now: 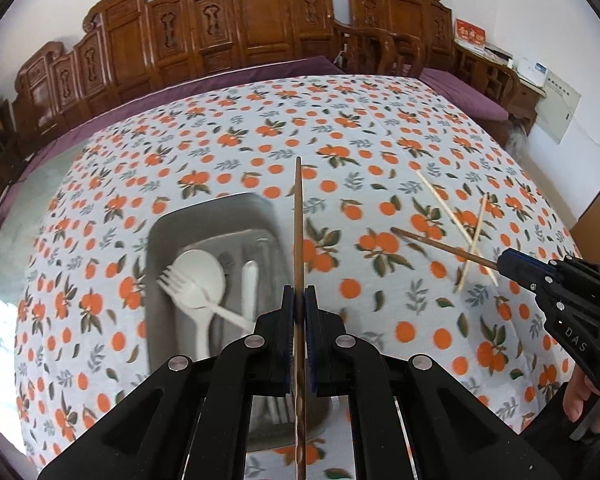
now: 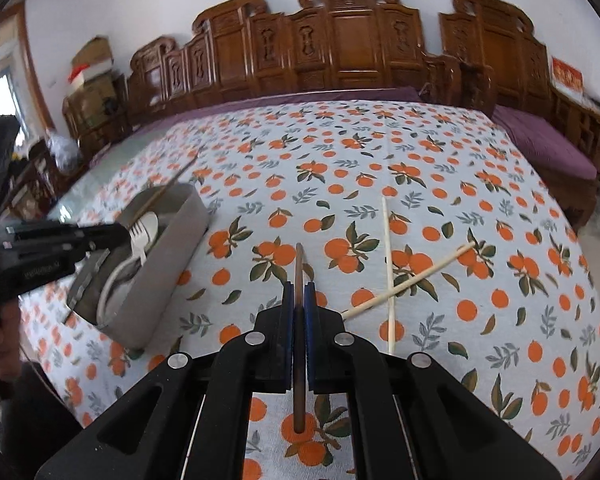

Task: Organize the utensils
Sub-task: 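Carry the held chopsticks over the grey tray with both grippers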

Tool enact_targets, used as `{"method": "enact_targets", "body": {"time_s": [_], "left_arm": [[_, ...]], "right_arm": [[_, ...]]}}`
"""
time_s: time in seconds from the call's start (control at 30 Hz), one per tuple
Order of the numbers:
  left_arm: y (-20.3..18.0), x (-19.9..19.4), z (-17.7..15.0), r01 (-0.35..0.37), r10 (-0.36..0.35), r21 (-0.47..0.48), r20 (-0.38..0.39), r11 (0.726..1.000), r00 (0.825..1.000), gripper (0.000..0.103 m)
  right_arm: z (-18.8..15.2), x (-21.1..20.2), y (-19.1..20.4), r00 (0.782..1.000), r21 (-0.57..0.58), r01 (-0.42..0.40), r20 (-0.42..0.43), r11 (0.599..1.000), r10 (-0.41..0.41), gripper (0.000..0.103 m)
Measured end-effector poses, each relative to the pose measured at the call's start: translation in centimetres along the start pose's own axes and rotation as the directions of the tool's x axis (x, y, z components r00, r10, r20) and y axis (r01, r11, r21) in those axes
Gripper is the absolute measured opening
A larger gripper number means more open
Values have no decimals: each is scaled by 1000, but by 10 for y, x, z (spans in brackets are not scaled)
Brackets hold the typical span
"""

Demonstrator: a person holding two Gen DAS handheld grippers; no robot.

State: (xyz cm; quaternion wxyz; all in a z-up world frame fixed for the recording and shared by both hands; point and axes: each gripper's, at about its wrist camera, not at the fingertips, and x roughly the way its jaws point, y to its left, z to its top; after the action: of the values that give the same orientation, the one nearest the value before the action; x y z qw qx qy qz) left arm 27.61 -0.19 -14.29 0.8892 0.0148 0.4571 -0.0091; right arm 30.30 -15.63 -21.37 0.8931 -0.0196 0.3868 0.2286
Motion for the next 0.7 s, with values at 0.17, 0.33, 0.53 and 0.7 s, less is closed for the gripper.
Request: {"method": "enact_targets", "body": {"time_s": [0.17, 0.33, 0.53, 0.7], "left_arm": [[20, 1, -6, -7, 7, -33, -3, 999, 1000, 4], [33, 10, -14, -16, 15, -44, -30, 999, 999, 4], [44, 27, -19, -15, 11, -46, -77, 999, 997, 4], [50, 32, -17, -7, 2, -63, -67, 998, 998, 4]], "right_arm": [[5, -7, 6, 999, -17, -10, 33, 1000, 11, 6], [18, -22, 16, 997, -42, -13, 80, 999, 17, 6], [32, -41, 33, 992, -69, -23, 122, 997, 32, 6], [40, -43, 52, 990, -92, -43, 129, 995, 54, 6]]}}
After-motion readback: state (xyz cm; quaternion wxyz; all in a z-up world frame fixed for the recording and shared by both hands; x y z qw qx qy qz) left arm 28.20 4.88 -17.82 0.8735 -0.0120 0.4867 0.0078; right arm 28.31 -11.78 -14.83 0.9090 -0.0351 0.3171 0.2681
